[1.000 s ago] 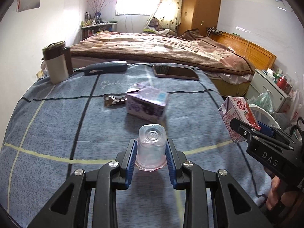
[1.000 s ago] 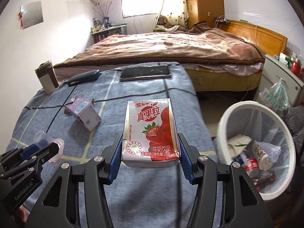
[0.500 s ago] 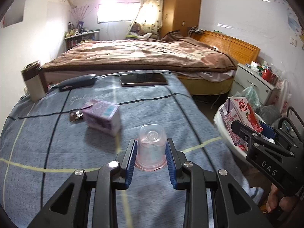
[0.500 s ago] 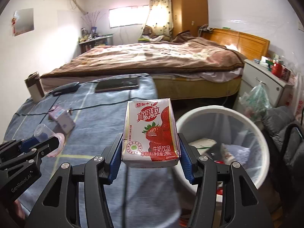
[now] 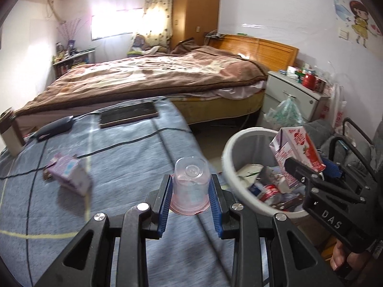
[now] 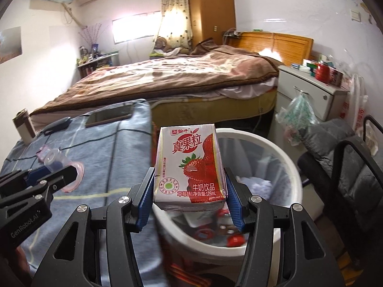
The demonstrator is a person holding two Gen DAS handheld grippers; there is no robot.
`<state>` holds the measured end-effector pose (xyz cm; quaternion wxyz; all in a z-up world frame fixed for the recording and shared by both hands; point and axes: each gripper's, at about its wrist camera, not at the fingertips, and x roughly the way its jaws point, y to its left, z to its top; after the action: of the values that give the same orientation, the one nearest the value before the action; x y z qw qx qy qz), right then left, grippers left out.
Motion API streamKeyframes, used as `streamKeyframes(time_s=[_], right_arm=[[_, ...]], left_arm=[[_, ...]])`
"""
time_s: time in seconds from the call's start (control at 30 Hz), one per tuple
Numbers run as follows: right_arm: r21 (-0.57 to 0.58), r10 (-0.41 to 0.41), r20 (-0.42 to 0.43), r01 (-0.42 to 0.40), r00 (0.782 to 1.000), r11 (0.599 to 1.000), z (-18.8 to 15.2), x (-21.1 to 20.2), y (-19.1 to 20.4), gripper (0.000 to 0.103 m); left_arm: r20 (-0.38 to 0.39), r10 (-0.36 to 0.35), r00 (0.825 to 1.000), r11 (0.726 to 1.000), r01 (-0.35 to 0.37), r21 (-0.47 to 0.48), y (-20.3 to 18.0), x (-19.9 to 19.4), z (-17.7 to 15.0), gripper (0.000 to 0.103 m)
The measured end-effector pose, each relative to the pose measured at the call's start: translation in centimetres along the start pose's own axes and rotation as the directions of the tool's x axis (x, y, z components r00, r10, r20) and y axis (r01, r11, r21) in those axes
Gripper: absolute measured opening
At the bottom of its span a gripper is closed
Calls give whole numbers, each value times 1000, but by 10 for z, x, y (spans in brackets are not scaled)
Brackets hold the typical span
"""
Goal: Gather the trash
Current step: 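Carry the clear cup in the left gripper while the right carries the milk carton to the bin, then open both grippers over the bin, dropping the clear cup and milk carton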
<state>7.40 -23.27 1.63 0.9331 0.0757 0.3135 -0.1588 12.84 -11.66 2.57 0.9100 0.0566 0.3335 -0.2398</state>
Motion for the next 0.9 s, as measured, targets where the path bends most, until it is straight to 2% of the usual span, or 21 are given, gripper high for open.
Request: streamKeyframes(time_s=[0.47, 0.9], right_arm=[[46, -81, -49, 84, 995, 995, -6, 9, -47, 56], [34, -86, -107, 90, 990, 995, -9, 23, -64, 56]], left_arm=[[-42, -103, 994, 989, 107, 100, -73, 35, 10, 32], [-61, -99, 993, 988, 106, 111, -92, 51, 15, 34]])
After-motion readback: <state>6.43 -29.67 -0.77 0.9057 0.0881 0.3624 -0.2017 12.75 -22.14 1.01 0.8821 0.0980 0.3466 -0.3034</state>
